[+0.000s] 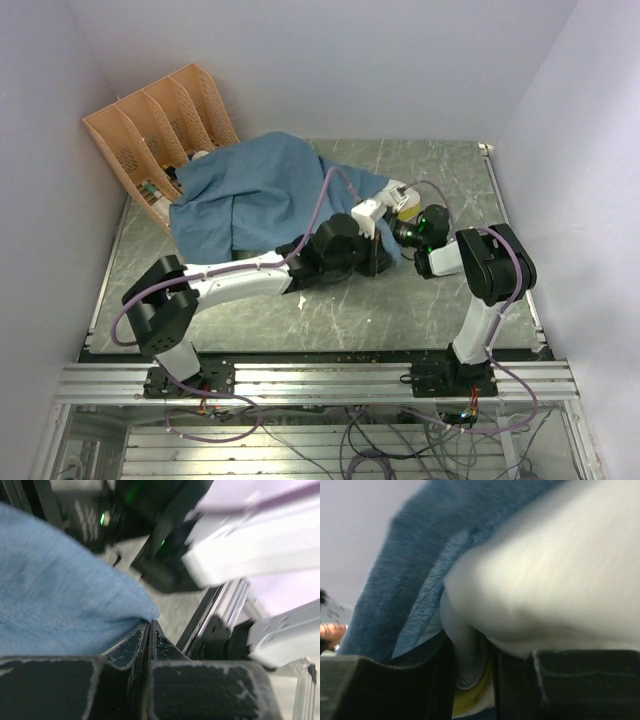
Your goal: Put the pillow into the pillowcase
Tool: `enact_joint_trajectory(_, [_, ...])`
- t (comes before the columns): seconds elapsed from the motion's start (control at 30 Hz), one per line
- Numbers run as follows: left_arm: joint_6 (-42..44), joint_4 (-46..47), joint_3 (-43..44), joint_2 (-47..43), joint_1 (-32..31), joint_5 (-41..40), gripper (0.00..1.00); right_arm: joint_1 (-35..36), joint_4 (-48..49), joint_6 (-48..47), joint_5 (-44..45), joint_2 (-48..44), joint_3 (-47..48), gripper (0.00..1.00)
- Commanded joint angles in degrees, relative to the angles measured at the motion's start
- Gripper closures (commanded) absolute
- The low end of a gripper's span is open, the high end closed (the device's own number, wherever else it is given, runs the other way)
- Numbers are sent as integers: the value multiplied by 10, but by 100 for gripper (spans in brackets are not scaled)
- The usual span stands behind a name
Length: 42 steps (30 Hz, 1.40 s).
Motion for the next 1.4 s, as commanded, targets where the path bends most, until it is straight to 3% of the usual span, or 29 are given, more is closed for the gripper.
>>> enact_joint_trajectory(0.0, [-72,160,-90,-5,-12,116,84,33,-319,-263,-104,-27,-13,66])
enact_joint_trajectory(0.03, [-78,167,-114,-13,-13,119,76,24,-459,-368,-105,-56,-1,58])
enact_joint_trajectory(0.1, [-79,182,-160,-39,-13,128,64,2,-718,-607,-61,-120,48,31])
enact_joint_trajectory(0.2, [-66,158,-202,-102,-13,112,48,-71,-901,-778,-18,-199,101,9])
enact_joint_trajectory(0.27, [-37,103,-206,-156,-13,86,40,-120,-974,-857,14,-239,126,3])
enact_joint_trajectory(0.4, [19,-32,-170,-231,-10,7,25,-188,-1057,-998,64,-261,143,1])
enact_joint_trajectory(0.5, [56,-109,-107,-227,3,-24,23,-236,-1107,-1073,31,-257,160,1])
enact_joint_trajectory(0.6, [66,-157,-29,-169,18,-60,23,-277,-1050,-979,-14,-239,168,1])
enact_joint_trajectory(0.73, [78,-197,100,-39,40,-138,16,-290,-725,-626,-29,-157,136,0])
enact_joint_trajectory(0.83, [68,-228,211,66,82,-119,16,-283,-483,-345,-54,-62,120,0])
enact_joint_trajectory(0.9, [60,-224,242,104,100,-93,16,-272,-387,-227,-41,-10,124,0])
enact_joint_trajectory(1.1, [51,-165,204,84,115,-77,16,-221,-390,-181,25,67,162,1])
enact_joint_trajectory(1.2, [58,-170,190,66,123,-80,16,-185,-378,-174,30,98,175,8])
enact_joint_trajectory(1.23, [60,-174,190,62,126,-80,16,-174,-371,-173,29,103,182,13])
enact_joint_trajectory(1.37, [85,-189,193,38,135,-71,17,-148,-318,-190,-4,83,209,55])
